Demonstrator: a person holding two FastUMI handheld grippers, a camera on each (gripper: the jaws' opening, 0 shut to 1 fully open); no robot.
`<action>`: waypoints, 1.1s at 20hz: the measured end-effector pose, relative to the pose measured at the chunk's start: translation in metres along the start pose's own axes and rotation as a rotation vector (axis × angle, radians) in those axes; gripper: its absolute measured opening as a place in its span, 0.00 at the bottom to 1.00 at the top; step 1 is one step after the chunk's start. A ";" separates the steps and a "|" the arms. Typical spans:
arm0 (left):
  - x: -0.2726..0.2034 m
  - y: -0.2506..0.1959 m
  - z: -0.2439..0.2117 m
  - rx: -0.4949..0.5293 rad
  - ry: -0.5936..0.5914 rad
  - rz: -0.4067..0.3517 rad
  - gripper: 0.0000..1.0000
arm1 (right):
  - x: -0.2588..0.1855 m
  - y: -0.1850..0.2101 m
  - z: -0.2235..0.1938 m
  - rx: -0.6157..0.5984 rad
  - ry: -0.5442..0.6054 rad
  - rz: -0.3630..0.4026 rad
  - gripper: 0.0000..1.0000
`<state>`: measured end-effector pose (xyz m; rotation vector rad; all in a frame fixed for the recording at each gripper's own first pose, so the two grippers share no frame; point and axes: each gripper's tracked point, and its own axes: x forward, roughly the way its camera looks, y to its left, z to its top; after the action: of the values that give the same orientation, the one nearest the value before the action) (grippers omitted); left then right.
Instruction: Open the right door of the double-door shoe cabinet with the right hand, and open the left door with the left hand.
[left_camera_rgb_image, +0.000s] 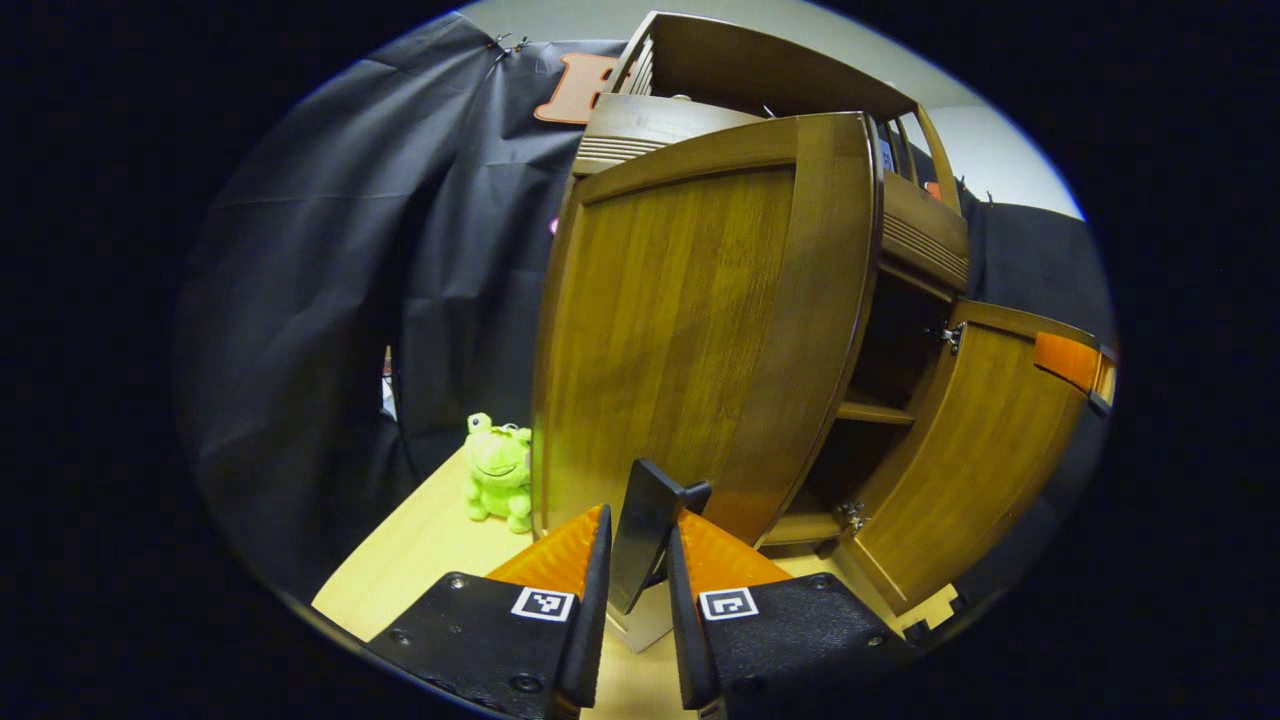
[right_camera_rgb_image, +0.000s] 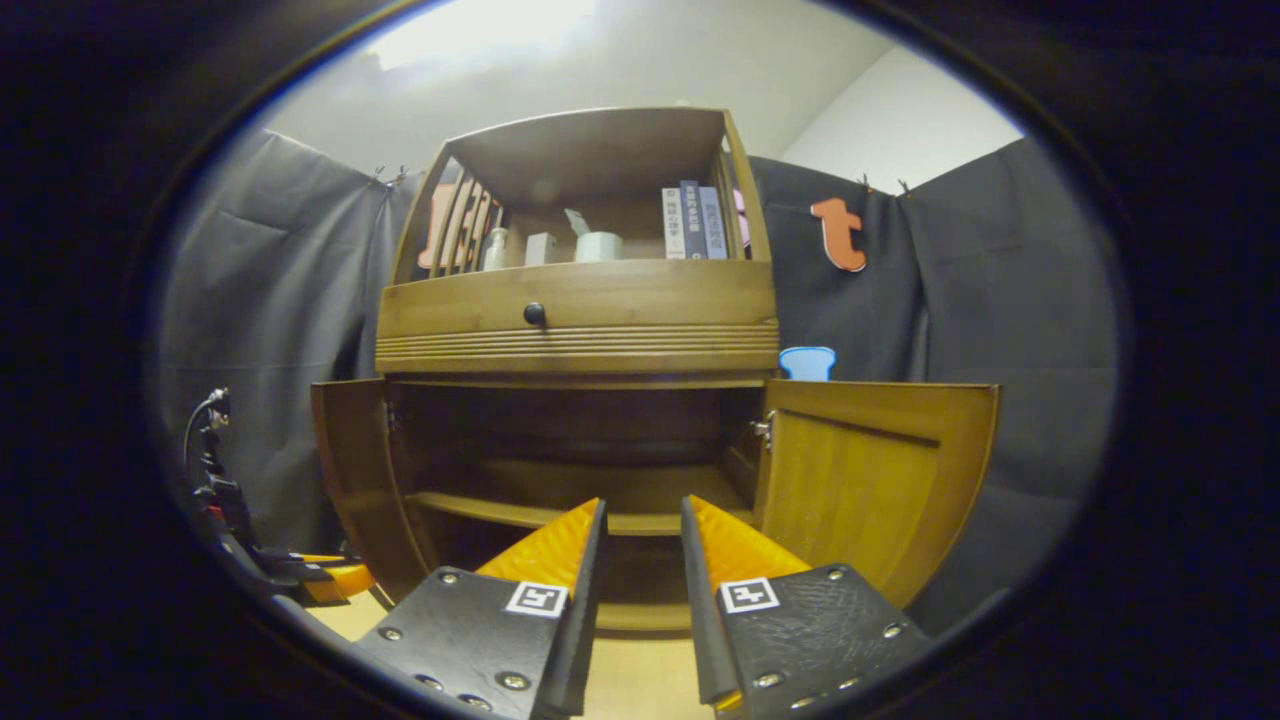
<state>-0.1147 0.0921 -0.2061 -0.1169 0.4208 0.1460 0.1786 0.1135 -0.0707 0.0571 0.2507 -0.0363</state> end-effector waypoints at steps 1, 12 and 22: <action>-0.004 0.006 -0.001 0.008 0.004 0.012 0.32 | 0.002 0.005 -0.002 0.005 0.004 0.013 0.39; -0.026 0.056 -0.007 0.017 0.018 0.148 0.26 | 0.015 0.026 -0.018 0.036 0.046 0.079 0.42; -0.045 0.100 0.006 -0.006 -0.023 0.274 0.18 | 0.029 0.032 -0.027 0.066 0.071 0.105 0.42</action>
<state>-0.1690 0.1857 -0.1906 -0.0629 0.4118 0.4179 0.2012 0.1463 -0.1021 0.1378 0.3168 0.0621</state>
